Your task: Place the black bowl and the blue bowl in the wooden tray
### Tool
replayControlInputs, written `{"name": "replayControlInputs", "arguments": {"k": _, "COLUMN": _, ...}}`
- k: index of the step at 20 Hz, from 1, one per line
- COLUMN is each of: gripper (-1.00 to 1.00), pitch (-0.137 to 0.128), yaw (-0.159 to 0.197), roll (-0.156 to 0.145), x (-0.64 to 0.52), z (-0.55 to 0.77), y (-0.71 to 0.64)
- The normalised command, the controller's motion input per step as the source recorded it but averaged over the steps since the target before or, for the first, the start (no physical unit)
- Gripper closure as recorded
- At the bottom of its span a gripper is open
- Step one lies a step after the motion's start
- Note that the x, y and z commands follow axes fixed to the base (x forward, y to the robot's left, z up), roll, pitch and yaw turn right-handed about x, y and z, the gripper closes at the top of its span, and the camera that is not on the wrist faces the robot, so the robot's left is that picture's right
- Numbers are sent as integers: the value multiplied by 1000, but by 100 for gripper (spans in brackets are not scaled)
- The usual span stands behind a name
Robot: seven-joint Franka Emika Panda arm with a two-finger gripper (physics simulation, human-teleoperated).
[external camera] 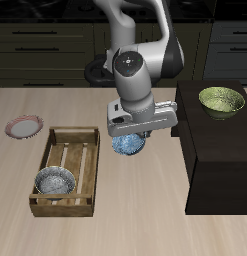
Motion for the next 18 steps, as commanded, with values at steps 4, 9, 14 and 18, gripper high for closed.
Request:
{"name": "replayControlInputs", "arguments": {"k": 4, "gripper": 100, "pitch": -31, "yaw": 23, "roll": -12, "x": -165, "z": 165, "y": -243}}
{"name": "replayControlInputs", "arguments": {"k": 9, "gripper": 100, "pitch": -38, "yaw": 15, "roll": -53, "x": -143, "z": 217, "y": -469}}
{"name": "replayControlInputs", "arguments": {"k": 14, "gripper": 100, "pitch": -16, "yaw": -9, "roll": -64, "x": -40, "z": 117, "y": -416}}
{"name": "replayControlInputs", "arguments": {"k": 18, "gripper": 100, "pitch": -28, "yaw": -1, "roll": -51, "x": 12, "z": 108, "y": -302}}
